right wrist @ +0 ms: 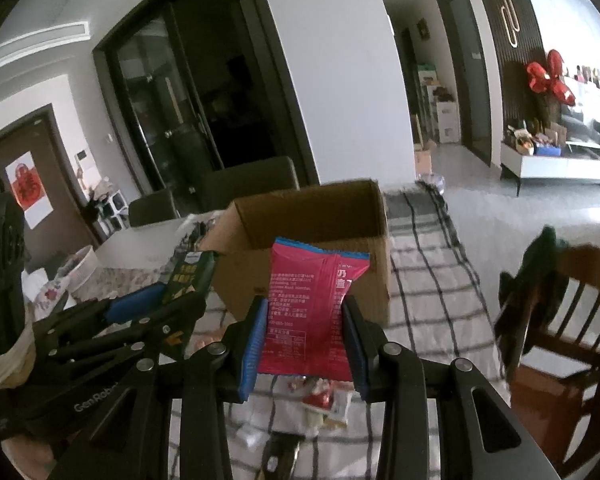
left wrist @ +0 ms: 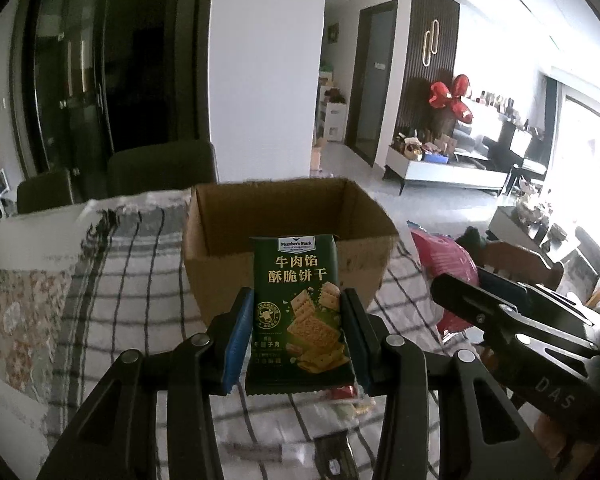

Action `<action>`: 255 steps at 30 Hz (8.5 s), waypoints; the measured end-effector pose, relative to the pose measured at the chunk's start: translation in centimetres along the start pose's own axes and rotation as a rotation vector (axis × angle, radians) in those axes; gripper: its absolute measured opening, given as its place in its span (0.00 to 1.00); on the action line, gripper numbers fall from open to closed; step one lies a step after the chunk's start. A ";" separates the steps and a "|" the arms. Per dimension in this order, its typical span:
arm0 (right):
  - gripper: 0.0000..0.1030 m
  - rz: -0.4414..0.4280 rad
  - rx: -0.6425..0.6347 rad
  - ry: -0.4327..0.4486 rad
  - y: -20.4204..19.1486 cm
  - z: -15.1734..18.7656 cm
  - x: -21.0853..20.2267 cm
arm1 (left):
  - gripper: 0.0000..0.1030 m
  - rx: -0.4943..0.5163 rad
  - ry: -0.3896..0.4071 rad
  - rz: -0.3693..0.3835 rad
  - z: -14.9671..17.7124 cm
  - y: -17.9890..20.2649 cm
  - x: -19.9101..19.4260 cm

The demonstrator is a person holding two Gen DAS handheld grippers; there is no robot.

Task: Organize snacks
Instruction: 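Carry the pink bag and green packet over the cardboard box, then open both tools to release the bag and packet into the box, then move both tools back toward the remaining candies on the table, then grasp the gold foil candy with the left tool while the right tool grasps the red-white candy packet, then carry the gold candy and red-white packet over the cardboard box, then open both tools to drop the candy and packet into the box, then move both tools back to the remaining snacks on the table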

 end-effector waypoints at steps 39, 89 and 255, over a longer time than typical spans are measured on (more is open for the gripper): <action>0.55 0.063 -0.066 -0.029 0.2 -8.7 14.0 | 0.58 0.032 -0.052 -0.073 -8.5 -7.4 10.7; 0.55 0.093 -0.097 -0.085 -1.7 5.4 5.3 | 0.63 0.188 -0.061 0.029 4.5 -3.6 2.5; 0.33 0.118 -0.015 -0.010 1.8 0.5 4.6 | 0.71 0.197 -0.042 0.009 0.8 -1.2 4.9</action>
Point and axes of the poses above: each gripper's, at about its wrist camera, not at the fingertips, and x roughly the way its jaws point, y to its right, z to its underside, the point moved 10 cm from there along x, roughly the way its jaws point, and after that the axes turned 10 degrees about z, right-handed, at the moved point
